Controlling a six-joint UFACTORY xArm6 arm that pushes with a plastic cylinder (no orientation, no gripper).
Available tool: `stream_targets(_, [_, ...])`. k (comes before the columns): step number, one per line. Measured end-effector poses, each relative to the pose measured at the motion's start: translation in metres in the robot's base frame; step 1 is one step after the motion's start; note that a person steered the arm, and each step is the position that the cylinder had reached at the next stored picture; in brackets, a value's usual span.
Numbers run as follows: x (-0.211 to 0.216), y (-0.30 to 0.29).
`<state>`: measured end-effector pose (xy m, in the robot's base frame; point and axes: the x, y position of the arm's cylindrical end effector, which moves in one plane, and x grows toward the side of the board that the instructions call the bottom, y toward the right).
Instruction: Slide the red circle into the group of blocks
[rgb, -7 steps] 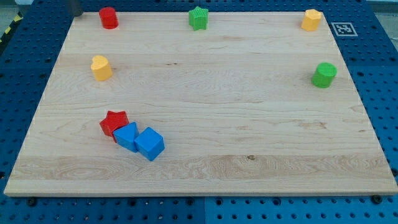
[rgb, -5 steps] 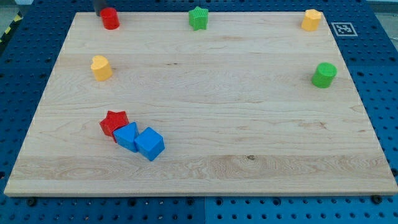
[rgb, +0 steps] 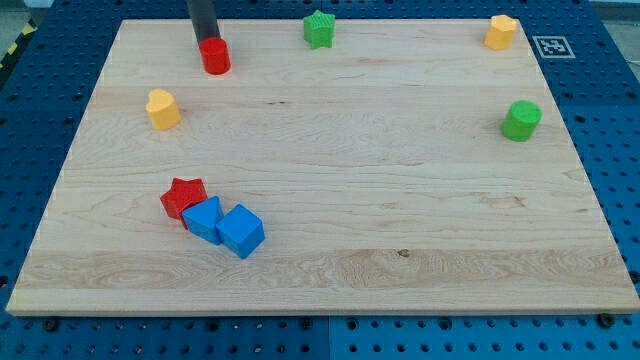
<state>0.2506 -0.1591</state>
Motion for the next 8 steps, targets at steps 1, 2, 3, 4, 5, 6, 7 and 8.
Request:
stream_targets(1, [0.016, 0.006])
stream_targets(2, [0.034, 0.020])
stream_targets(3, [0.055, 0.039])
stream_targets(4, [0.073, 0.051])
stream_targets(5, [0.089, 0.063])
stream_targets(6, [0.107, 0.078])
stream_targets(7, [0.112, 0.082])
stream_targets(8, [0.089, 0.077])
